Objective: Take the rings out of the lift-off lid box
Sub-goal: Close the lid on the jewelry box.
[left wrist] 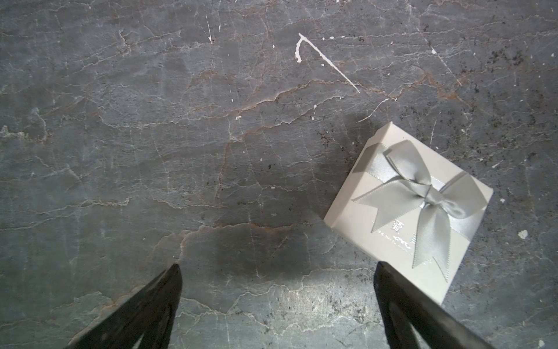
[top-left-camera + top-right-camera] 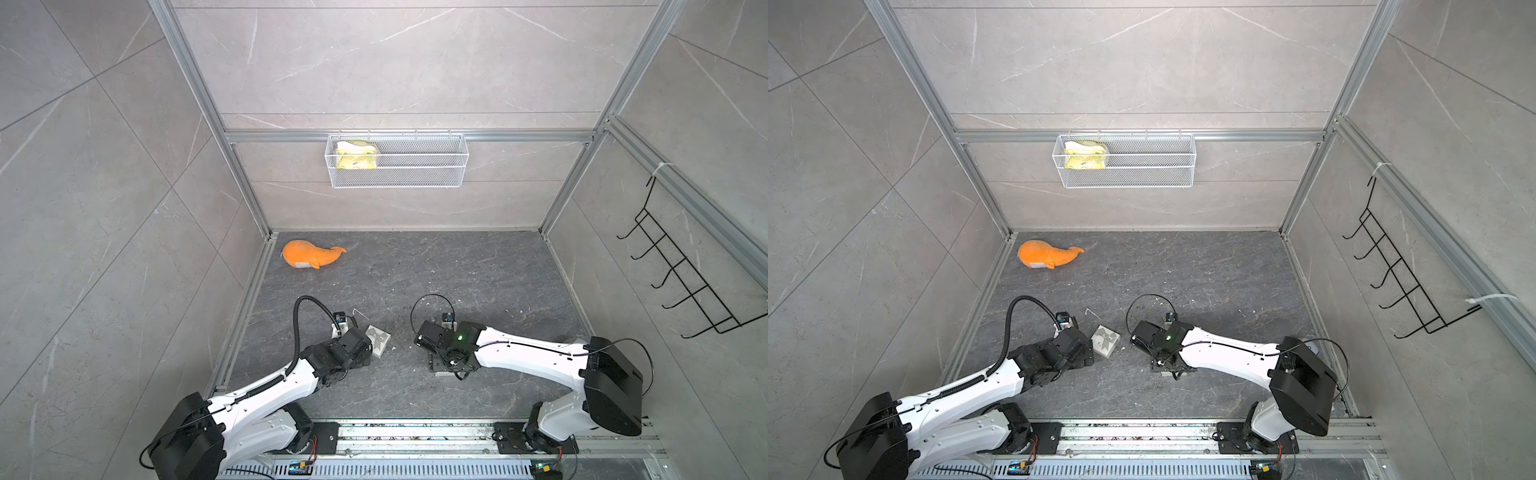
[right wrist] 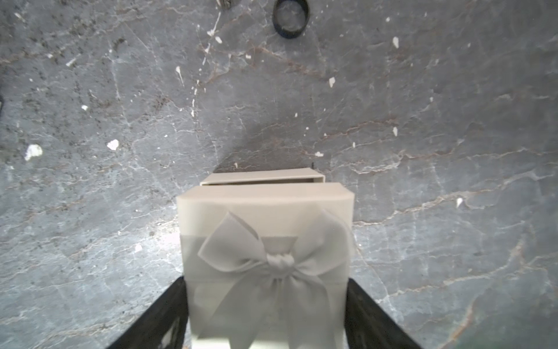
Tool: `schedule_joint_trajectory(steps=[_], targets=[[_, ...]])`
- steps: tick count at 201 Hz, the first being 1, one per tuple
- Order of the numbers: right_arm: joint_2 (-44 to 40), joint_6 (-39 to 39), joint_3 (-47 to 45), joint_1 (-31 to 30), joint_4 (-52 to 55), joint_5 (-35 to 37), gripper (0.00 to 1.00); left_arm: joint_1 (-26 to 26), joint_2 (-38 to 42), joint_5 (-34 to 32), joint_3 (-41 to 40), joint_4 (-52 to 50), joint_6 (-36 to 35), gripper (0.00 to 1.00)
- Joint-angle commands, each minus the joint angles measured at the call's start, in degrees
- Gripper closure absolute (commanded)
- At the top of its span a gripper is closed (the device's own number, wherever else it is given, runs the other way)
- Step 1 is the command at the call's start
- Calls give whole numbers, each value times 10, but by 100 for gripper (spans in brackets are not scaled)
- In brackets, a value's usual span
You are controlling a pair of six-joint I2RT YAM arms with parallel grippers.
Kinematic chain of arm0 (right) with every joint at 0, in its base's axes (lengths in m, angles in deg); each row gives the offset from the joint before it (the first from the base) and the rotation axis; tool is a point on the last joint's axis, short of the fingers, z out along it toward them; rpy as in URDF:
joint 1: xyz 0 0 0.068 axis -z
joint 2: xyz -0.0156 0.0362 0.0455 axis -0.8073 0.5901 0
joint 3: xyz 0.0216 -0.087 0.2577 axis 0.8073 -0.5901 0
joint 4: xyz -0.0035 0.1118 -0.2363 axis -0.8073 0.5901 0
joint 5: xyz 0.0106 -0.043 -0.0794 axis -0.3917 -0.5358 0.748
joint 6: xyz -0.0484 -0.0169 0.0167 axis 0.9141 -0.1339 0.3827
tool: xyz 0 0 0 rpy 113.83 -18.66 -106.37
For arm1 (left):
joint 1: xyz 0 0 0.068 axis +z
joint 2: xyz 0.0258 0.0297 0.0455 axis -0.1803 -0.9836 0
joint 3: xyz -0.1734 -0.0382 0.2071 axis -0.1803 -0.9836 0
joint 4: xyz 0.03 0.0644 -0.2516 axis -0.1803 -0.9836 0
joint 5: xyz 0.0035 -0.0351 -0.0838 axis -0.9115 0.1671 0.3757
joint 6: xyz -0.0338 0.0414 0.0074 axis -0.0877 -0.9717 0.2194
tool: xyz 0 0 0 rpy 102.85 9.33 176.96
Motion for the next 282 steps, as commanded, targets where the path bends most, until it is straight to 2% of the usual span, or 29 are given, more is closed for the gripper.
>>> schedule_joint_trajectory(steps=[1, 99, 282], targets=[[-11, 23, -15, 11, -27, -27, 24, 4, -3, -14, 7, 5, -11, 0], [-22, 57, -36, 38, -56, -56, 24, 4, -9, -14, 10, 6, -11, 0], [-10, 72, -34, 48, -40, -55, 23, 4, -12, -13, 9, 7, -11, 0]])
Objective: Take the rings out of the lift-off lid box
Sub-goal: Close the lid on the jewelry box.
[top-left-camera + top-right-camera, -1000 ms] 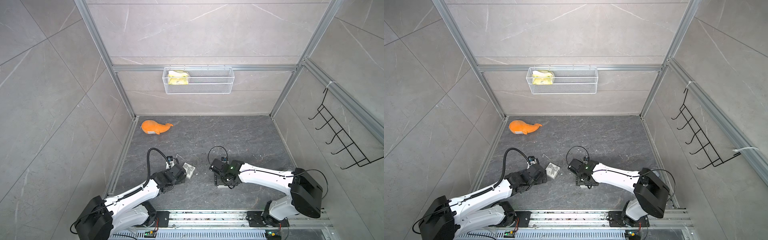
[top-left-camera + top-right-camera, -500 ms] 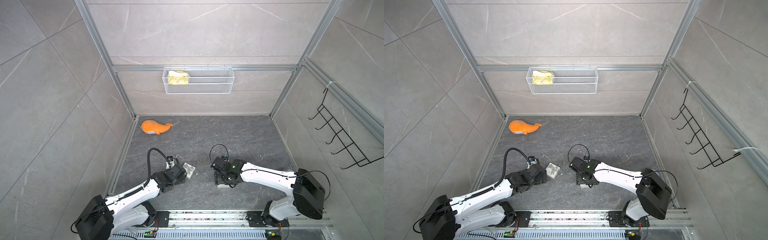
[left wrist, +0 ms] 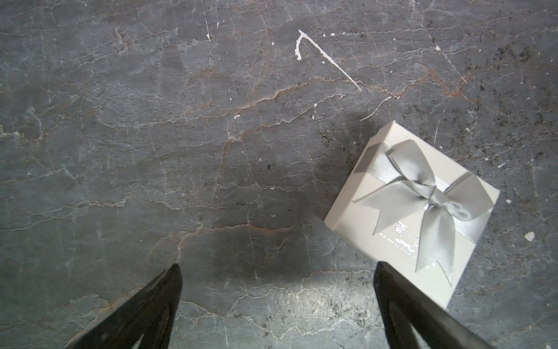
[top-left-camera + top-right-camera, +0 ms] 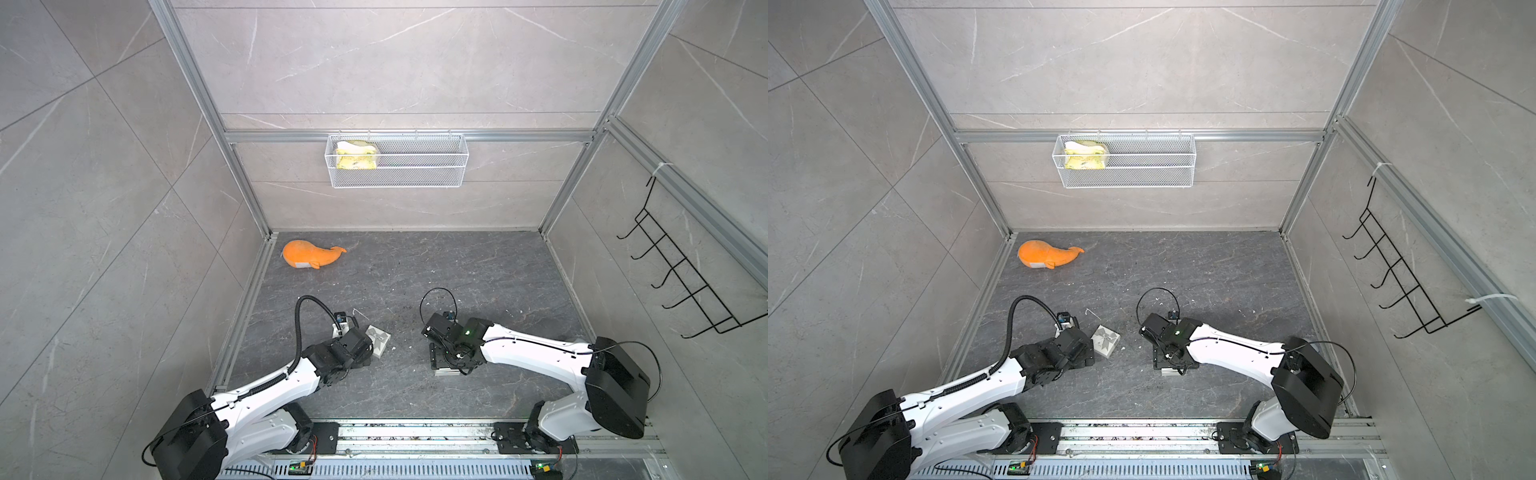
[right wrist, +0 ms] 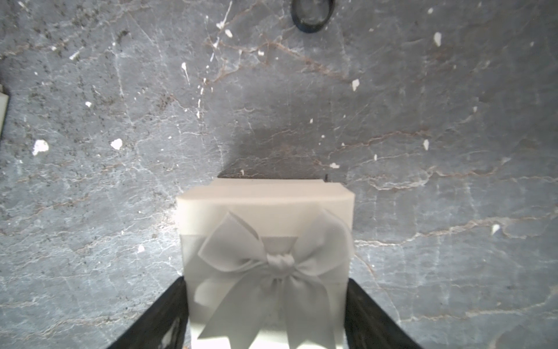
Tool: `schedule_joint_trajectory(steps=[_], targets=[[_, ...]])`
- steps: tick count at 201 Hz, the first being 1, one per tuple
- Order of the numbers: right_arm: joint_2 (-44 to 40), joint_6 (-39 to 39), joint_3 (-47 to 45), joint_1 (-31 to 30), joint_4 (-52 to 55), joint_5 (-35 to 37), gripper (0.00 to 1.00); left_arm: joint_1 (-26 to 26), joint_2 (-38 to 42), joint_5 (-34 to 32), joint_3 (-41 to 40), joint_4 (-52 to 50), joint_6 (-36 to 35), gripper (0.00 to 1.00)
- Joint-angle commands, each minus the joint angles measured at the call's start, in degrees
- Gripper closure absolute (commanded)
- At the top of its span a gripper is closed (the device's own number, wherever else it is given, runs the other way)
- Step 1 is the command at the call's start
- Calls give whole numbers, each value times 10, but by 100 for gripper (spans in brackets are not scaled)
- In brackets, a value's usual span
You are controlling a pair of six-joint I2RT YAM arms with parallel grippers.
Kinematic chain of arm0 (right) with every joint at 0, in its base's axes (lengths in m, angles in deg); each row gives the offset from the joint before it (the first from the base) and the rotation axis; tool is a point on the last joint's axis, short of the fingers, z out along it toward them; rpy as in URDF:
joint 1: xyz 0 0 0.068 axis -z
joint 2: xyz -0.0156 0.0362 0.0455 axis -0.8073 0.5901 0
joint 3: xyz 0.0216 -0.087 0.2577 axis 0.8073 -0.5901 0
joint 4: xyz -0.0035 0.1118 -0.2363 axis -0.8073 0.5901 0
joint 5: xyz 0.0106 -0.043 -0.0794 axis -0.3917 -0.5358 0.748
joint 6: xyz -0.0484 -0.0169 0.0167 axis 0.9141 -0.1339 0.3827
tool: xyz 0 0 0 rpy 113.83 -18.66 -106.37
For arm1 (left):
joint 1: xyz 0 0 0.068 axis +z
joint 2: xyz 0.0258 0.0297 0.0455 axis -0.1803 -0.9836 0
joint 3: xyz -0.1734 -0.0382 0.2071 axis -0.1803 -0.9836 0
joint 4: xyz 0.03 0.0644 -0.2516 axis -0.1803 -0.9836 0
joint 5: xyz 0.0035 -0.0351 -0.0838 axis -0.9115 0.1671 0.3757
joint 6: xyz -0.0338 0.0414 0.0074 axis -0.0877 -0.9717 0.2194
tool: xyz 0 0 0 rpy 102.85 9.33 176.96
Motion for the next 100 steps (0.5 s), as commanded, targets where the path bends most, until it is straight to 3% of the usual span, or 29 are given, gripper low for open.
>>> schedule_joint_trajectory(steps=[1, 100], targets=[[3, 5, -5, 2, 7, 0, 23, 4, -3, -13, 9, 1, -10, 0], [12, -3, -31, 2, -16, -9, 23, 5, -5, -13, 9, 3, -11, 0]])
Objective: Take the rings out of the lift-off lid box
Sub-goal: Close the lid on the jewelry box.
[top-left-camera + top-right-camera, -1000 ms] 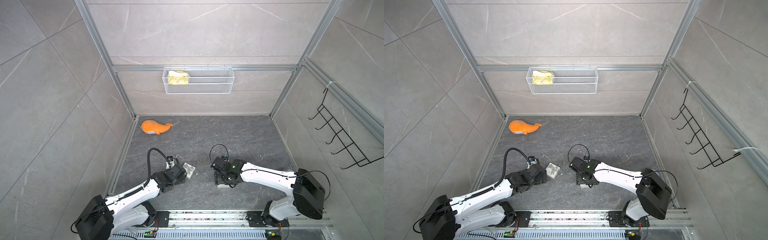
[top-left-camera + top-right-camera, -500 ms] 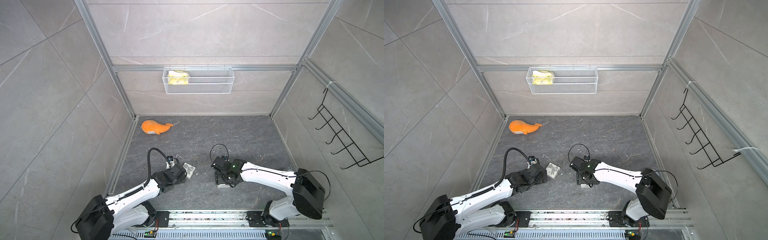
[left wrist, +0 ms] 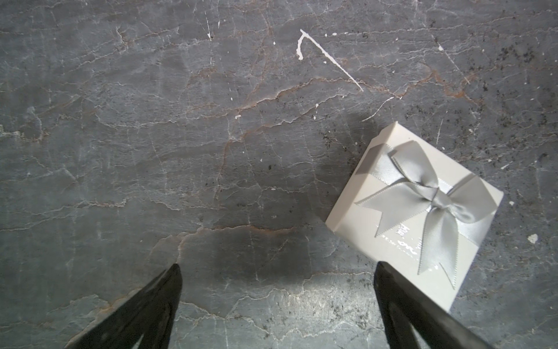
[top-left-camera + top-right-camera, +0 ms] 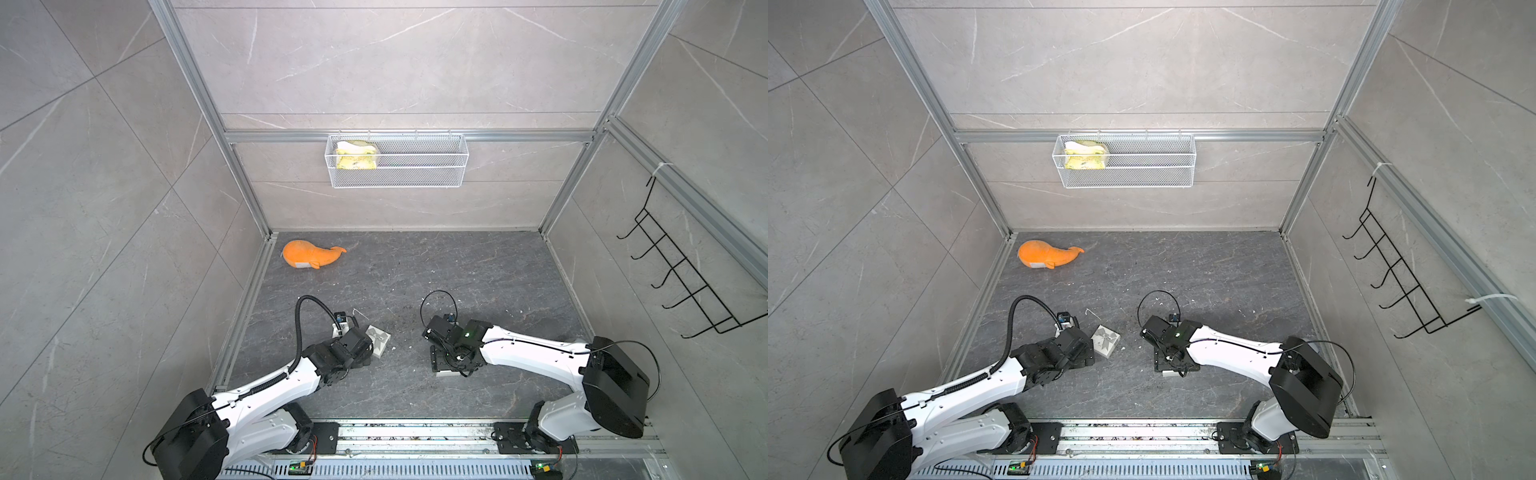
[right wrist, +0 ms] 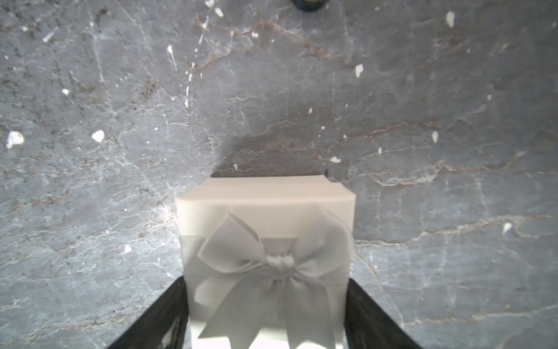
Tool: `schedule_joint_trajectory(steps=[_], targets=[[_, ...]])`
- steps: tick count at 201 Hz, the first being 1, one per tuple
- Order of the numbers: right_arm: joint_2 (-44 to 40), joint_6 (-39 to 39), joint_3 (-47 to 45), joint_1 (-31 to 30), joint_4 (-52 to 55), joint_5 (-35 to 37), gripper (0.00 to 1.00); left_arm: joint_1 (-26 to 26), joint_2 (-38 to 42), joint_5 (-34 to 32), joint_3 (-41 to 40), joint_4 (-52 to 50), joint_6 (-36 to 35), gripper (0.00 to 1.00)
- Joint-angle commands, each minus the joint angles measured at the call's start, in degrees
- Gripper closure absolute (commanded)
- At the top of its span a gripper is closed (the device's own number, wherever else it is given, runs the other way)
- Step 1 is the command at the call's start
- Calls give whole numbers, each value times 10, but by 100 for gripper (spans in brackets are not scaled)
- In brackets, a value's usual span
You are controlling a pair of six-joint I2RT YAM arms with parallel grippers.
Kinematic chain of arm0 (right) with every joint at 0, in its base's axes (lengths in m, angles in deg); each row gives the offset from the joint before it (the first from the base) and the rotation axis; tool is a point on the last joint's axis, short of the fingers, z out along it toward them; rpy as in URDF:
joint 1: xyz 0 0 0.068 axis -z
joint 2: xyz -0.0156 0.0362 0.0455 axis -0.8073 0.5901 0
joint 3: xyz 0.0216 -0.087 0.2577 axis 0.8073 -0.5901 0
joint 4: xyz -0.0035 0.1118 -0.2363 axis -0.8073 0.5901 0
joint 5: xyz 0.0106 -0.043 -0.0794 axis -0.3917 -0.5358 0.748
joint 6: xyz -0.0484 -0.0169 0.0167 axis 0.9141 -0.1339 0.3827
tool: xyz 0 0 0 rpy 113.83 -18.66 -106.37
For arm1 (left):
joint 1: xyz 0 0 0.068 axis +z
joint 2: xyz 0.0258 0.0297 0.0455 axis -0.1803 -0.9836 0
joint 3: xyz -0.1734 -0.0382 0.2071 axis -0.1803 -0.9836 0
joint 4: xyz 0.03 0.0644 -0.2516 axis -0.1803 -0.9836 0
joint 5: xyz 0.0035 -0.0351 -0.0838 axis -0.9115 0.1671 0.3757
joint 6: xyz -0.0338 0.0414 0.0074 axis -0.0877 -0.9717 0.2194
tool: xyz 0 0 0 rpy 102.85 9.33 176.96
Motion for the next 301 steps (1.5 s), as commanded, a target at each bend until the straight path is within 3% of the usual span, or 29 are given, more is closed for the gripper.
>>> schedule_joint_trajectory(steps=[1, 68, 102, 140, 178, 199, 229, 250, 301], targets=[[10, -3, -12, 2, -3, -3, 24, 2, -1, -14, 9, 0, -11, 0], [14, 6, 6, 5, 11, 2, 23, 2, -3, -13, 10, 0, -11, 0], [28, 4, -19, 5, -22, -18, 16, 2, -2, -12, 9, 1, -11, 0], [-7, 18, 1, 6, 10, 6, 5, 2, -12, -12, 15, 1, -15, 0], [-69, 36, 50, 6, 75, 52, 4, 3, -1, -15, 13, -3, -13, 0], [-99, 43, 62, 6, 85, 46, 10, 5, 6, -16, 17, -8, -14, 0], [-79, 38, 47, 6, 66, 10, 32, 11, 10, -16, 28, -17, -24, 0], [-61, 31, 32, 6, 44, -3, 42, 17, 17, -13, 31, -18, -26, 0], [-8, 38, 23, 18, 14, -11, 48, 28, 25, -4, 29, -20, -29, 0]])
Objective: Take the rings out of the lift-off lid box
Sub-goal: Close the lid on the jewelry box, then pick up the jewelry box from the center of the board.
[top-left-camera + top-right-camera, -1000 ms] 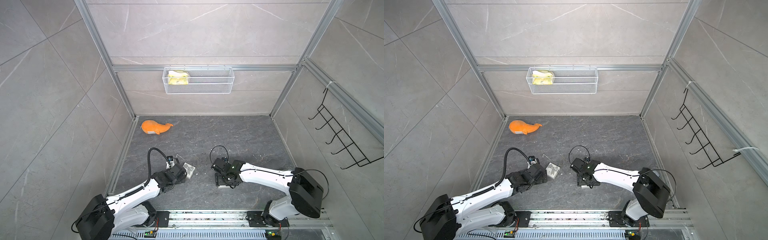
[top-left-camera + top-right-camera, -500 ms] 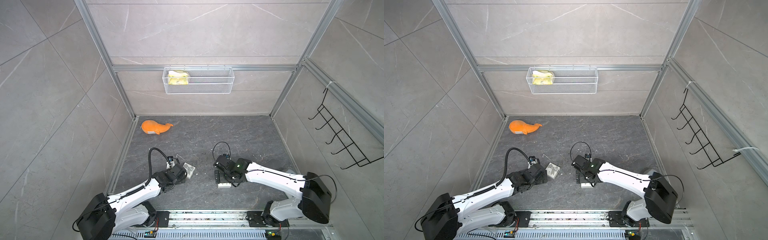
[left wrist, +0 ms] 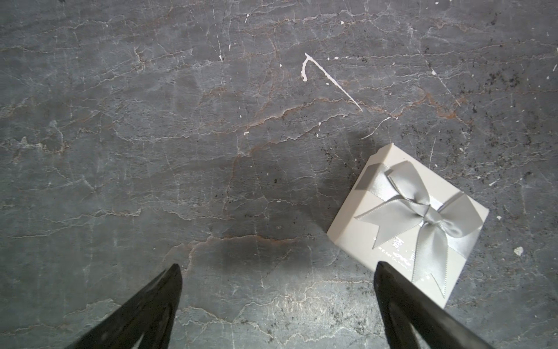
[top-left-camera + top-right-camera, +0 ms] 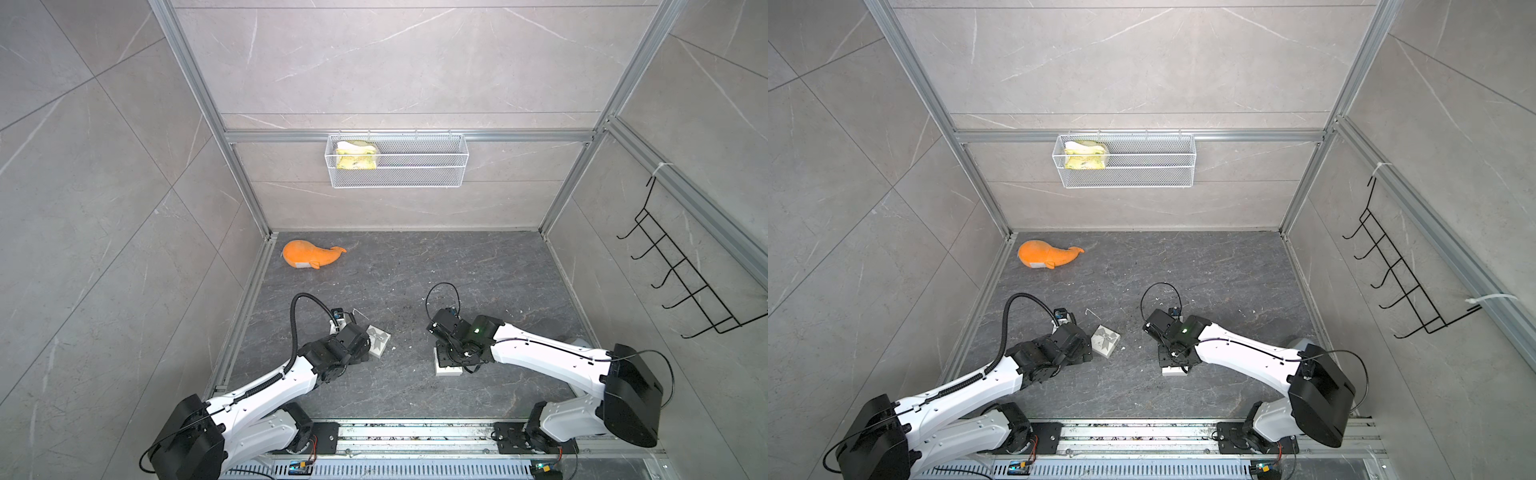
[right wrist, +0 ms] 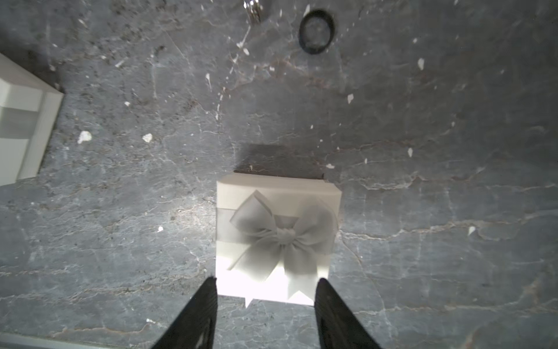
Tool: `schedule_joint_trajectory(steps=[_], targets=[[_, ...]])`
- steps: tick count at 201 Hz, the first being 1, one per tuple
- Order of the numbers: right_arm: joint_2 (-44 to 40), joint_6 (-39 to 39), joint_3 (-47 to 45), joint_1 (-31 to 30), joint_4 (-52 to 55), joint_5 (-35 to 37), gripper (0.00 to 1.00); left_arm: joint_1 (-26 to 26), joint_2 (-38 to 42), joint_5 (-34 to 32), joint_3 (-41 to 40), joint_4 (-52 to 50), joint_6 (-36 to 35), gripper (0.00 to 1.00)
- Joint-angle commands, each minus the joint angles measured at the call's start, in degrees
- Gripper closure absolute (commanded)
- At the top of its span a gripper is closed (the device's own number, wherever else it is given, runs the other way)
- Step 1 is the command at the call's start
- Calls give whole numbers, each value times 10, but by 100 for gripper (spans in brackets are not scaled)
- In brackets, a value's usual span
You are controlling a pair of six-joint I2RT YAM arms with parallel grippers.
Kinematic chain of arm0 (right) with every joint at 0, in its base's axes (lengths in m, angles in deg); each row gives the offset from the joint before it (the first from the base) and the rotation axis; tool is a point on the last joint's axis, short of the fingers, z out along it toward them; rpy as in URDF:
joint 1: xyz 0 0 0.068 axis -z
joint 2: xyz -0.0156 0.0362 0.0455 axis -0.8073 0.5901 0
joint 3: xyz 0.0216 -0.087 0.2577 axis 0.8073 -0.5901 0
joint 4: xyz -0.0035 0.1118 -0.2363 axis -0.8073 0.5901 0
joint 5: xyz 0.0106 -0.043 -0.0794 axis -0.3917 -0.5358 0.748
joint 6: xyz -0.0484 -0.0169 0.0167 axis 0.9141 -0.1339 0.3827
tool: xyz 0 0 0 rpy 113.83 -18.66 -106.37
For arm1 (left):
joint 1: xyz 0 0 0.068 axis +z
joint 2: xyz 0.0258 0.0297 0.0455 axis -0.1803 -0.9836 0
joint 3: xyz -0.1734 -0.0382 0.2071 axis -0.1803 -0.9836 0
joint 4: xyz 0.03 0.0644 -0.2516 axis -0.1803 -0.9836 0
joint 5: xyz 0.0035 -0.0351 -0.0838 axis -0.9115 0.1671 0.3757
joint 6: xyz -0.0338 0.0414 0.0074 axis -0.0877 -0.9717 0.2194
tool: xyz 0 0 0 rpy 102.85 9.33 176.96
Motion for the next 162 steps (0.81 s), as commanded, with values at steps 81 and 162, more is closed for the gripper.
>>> schedule_joint_trajectory(steps=[81, 162], targets=[[81, 0, -40, 28, -66, -34, 49, 19, 18, -4, 6, -8, -16, 0], [86, 36, 132, -7, 1, -39, 13, 57, 88, -31, -1, -5, -5, 0]])
